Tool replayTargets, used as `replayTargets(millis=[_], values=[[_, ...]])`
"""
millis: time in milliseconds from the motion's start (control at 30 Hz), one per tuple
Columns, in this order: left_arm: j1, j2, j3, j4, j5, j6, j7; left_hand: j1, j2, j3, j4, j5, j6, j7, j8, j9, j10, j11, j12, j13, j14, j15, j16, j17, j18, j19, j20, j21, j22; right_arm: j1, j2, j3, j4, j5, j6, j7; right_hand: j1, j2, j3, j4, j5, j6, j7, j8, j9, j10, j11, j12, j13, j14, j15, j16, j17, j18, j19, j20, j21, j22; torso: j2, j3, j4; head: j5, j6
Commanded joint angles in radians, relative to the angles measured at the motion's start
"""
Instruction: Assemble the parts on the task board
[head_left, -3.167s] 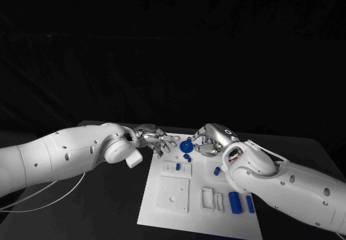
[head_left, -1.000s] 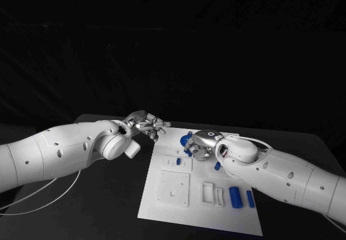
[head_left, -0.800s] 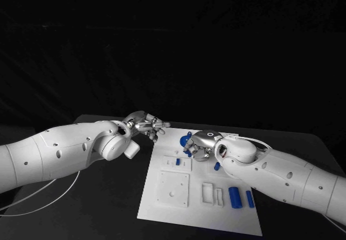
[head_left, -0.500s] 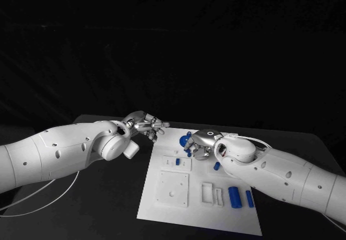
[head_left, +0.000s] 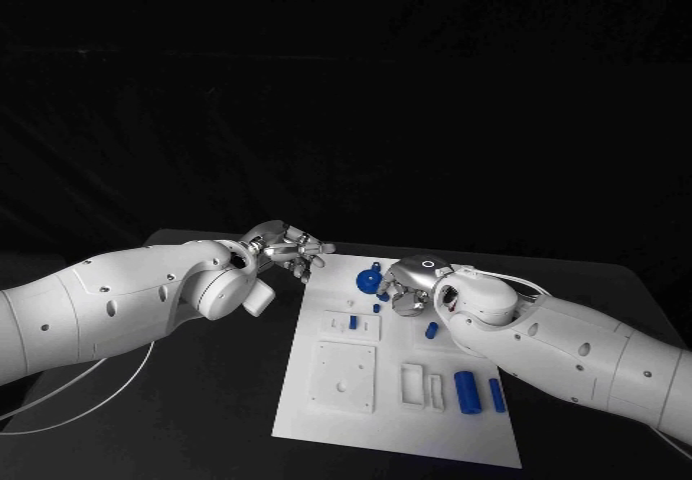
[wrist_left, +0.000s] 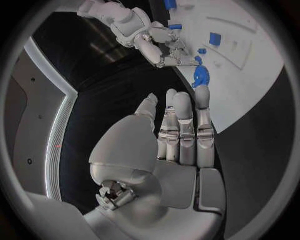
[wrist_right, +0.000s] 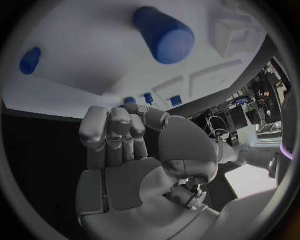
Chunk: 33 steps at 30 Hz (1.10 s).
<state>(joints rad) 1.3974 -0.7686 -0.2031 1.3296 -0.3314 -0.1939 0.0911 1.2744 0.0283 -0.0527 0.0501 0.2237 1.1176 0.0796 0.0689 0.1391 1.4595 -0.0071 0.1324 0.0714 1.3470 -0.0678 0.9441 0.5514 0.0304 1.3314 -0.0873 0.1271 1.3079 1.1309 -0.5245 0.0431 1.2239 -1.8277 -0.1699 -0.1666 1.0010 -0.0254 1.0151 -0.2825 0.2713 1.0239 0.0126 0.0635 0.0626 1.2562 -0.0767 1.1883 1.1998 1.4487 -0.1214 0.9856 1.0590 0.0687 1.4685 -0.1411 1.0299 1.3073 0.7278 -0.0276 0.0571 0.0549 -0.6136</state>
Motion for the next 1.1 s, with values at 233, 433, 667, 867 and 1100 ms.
replayTargets(millis=[233, 433, 667, 867, 1100], values=[[0.000, 0.000, 0.001, -0.004, -0.012, 0.014, 0.003, 0.006, -0.002, -0.001, -0.003, 0.002, -0.007, 0.001, -0.002, -0.002, -0.004, 0.005, -0.006, -0.001, -0.003, -0.001, 0.004, 0.002, 0.008, 0.009, -0.002, -0.007, 0.013, -0.003, -0.016, -0.001, 0.013, 0.008, 0.020, -0.037, 0.005, -0.016, -0.021, 0.000, 0.047, 0.013, 0.022, -0.001, 0.000, 0.003, 0.011, -0.008, -0.003, -0.001, 0.004, -0.004, 0.002, 0.000, 0.031, 0.004, -0.005, 0.121, 0.000, -0.0005, -0.0009, -0.008, 0.002], [0.000, -0.001, 0.001, -0.004, -0.013, 0.014, 0.001, 0.008, -0.002, 0.000, -0.005, 0.002, -0.007, 0.001, -0.002, -0.002, -0.004, 0.005, -0.007, -0.001, -0.004, -0.001, 0.006, 0.002, 0.009, 0.010, -0.002, -0.008, 0.014, -0.007, -0.035, -0.001, 0.037, 0.012, 0.021, -0.049, 0.016, -0.025, -0.041, 0.000, 0.081, 0.041, 0.041, -0.001, 0.000, 0.006, 0.019, -0.008, -0.001, 0.000, 0.009, -0.006, 0.003, 0.002, 0.032, 0.009, -0.007, 0.121, -0.001, -0.0013, -0.0004, -0.012, 0.001], [0.000, -0.002, 0.001, -0.006, -0.022, 0.017, 0.001, 0.009, -0.002, 0.000, -0.005, 0.003, -0.004, 0.000, -0.001, -0.001, -0.004, 0.005, -0.007, -0.001, -0.004, -0.001, 0.006, 0.002, 0.009, 0.010, -0.002, -0.009, 0.014, -0.010, -0.063, 0.005, 0.091, 0.024, 0.000, -0.062, 0.040, -0.042, -0.085, 0.004, 0.140, 0.062, 0.056, -0.002, 0.000, 0.011, 0.032, -0.010, -0.001, -0.001, 0.015, -0.011, 0.000, 0.004, 0.032, 0.014, -0.010, 0.120, -0.002, -0.0022, -0.0021, -0.018, 0.002], [0.000, -0.003, 0.000, -0.006, -0.026, 0.019, 0.001, 0.009, -0.002, 0.000, -0.005, 0.003, -0.004, 0.000, -0.001, -0.001, -0.004, 0.005, -0.007, -0.001, -0.004, -0.001, 0.006, 0.002, 0.009, 0.010, -0.002, -0.009, 0.014, -0.012, -0.073, 0.008, 0.112, 0.029, -0.026, -0.073, 0.050, -0.044, -0.100, 0.007, 0.137, 0.065, 0.060, -0.002, 0.000, 0.010, 0.036, -0.015, -0.004, -0.001, 0.017, -0.016, -0.003, 0.006, 0.032, 0.016, -0.016, 0.118, -0.003, -0.0017, -0.0026, -0.026, 0.005], [0.000, -0.003, 0.000, -0.011, -0.028, 0.028, 0.000, 0.009, -0.002, 0.000, -0.005, 0.003, -0.004, 0.000, -0.001, -0.001, -0.004, 0.005, -0.007, -0.001, -0.004, -0.001, 0.006, 0.002, 0.009, 0.010, -0.002, -0.009, 0.014, -0.017, -0.081, 0.017, 0.113, 0.065, -0.188, -0.033, 0.075, -0.054, -0.124, 0.024, 0.080, 0.044, 0.040, -0.002, 0.000, 0.009, 0.018, -0.026, -0.010, -0.001, 0.006, -0.021, -0.004, 0.003, 0.035, 0.008, -0.018, 0.119, -0.001, -0.0016, -0.0011, -0.026, 0.006]])
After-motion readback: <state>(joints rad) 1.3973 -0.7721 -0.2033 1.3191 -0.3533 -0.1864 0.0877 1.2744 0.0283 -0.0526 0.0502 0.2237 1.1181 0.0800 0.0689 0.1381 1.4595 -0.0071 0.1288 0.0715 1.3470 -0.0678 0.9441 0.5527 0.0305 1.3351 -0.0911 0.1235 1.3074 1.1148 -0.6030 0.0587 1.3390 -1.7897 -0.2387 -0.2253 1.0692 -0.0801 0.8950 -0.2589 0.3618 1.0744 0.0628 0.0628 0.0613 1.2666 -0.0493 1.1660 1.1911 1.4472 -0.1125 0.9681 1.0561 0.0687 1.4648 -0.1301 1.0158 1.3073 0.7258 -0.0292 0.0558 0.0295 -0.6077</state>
